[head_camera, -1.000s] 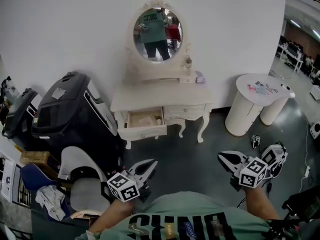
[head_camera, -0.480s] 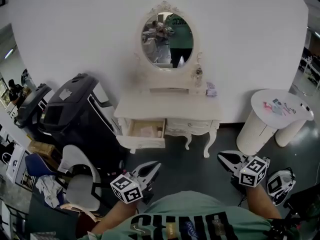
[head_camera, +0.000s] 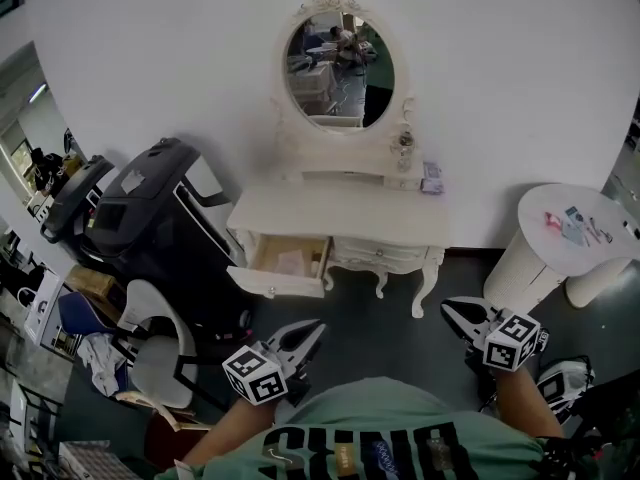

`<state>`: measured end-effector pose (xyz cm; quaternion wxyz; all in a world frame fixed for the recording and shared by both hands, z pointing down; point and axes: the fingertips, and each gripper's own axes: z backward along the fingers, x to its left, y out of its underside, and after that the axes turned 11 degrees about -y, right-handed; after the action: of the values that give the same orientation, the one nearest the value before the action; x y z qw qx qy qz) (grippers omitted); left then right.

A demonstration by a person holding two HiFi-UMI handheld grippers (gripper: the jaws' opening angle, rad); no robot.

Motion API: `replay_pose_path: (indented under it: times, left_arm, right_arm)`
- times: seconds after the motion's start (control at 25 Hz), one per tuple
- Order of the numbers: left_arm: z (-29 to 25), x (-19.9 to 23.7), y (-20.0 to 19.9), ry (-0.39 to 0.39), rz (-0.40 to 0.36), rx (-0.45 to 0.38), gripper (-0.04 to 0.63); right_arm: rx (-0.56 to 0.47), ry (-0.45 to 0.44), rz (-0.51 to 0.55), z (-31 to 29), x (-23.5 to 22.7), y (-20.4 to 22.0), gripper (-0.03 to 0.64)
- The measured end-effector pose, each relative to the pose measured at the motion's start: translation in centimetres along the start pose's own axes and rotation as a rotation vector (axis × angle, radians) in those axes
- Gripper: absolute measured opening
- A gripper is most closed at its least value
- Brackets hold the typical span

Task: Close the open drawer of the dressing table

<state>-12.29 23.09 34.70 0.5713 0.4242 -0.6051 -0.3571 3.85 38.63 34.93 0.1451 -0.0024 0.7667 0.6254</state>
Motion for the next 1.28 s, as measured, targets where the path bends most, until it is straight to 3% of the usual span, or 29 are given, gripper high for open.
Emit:
replay_pose_path:
  times: [0.2,0.36,0.68,0.84,1.12,1.28]
  left_arm:
    - [-2.3,2.9,-0.7,0.016,0.009,0.002,0.008]
    - [-4.6,6.5,-2.0,0.071,0.016,0.007,0.008]
    - [-9.3,15.9,-8.7,0.218,-0.013,0.027,0.008]
    - [-10.8,20.3,-11.7,0.263,-0.031,0.015,0.008]
    - [-12.6,26.5,-12.7,0.227,0.003,0.009,0.008]
    - [-13.4,29.1,-12.6,0.142,0.024,-0.008,0.008]
  right_arm:
    - [0.002,0.02,-0.018,-1.9,-2.7,0.1,0.011]
    - [0.011,0.066,-0.02,-4.8,-5.0,-0.6,0.011]
    - [-0.009,0.194,0.002,-12.6,-8.8,-6.1,0.011]
    - [-0.008,0.214,0.001,-17.3,-10.4,-7.5,0.011]
    - [0.045,0.187,0.018,-22.7,-14.0,-8.9,0.011]
    - [0.057,0.11,0.021,-25.5,-17.4,-9.8,0.011]
